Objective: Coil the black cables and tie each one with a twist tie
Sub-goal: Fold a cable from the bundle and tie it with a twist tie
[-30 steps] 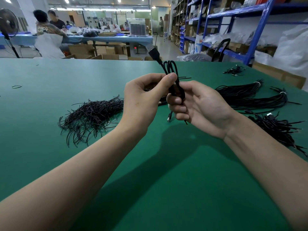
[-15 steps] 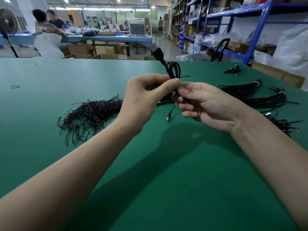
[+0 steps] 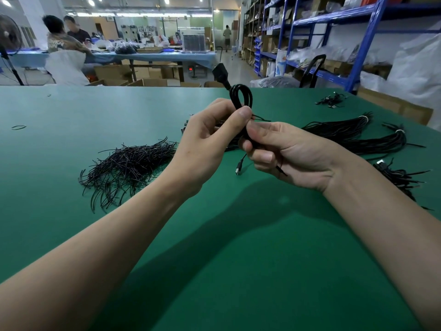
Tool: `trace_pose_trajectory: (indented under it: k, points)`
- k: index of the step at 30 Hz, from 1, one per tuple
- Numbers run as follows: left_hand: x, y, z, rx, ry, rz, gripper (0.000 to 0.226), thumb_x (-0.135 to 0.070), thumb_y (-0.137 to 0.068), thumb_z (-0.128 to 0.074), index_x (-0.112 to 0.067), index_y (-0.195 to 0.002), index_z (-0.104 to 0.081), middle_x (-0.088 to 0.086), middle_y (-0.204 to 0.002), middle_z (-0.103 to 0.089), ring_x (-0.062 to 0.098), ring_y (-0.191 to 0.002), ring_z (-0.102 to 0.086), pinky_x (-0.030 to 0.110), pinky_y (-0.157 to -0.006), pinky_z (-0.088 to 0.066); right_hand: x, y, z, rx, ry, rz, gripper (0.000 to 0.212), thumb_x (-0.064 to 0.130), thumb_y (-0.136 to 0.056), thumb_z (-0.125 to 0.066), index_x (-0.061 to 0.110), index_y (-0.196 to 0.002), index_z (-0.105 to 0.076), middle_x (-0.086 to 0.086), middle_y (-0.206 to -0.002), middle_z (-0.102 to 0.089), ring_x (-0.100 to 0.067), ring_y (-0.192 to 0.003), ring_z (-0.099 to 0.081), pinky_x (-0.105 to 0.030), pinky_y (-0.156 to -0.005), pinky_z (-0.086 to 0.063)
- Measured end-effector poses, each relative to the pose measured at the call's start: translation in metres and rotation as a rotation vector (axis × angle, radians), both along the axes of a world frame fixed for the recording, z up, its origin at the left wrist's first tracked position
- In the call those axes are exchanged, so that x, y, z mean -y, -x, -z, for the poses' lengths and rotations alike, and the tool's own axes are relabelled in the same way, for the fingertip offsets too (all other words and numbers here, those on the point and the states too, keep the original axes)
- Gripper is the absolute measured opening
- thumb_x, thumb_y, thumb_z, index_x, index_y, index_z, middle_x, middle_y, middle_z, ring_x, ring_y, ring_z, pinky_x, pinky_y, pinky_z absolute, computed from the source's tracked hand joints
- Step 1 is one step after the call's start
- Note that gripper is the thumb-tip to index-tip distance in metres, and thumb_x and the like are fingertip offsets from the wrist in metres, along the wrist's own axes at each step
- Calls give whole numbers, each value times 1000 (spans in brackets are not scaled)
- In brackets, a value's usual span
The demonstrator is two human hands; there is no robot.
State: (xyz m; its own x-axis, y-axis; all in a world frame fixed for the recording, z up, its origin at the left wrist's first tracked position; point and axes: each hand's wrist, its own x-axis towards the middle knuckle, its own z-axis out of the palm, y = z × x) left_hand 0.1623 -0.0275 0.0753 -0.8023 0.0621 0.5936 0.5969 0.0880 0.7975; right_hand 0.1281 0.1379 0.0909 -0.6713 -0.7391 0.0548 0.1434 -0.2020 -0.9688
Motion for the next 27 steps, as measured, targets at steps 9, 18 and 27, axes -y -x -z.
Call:
trace_pose_trajectory:
  k: [9,18,27]
  points:
    - [-3,4,4,61,-2,-123,24,-18,-107,-49,0,-95,-60,13,-86,-58,10,-74,-56,20,-66,-48,-4,-1,-10,-460,-363,144,45,37,-83,-70,8,-116,-69,-6,-108,-77,-21,-100,-74,-41,-89,-60]
    - [-2,4,5,-2,159,-294,31,-23,-105,-52,5,-97,-63,30,-98,-60,40,-91,-57,58,-86,-46,-18,0,-25,-765,-501,261,39,46,-93,-57,10,-98,-68,-3,-78,-72,-18,-70,-68,-25,-62,-48]
    - [1,-2,-1,-270,425,-337,19,-18,-102,-56,-4,-90,-62,3,-82,-59,19,-75,-56,36,-67,-45,-22,4,-18,-217,-320,-7,26,40,-92,-58,19,-78,-66,4,-58,-46,-9,-48,-40,-18,-43,-28]
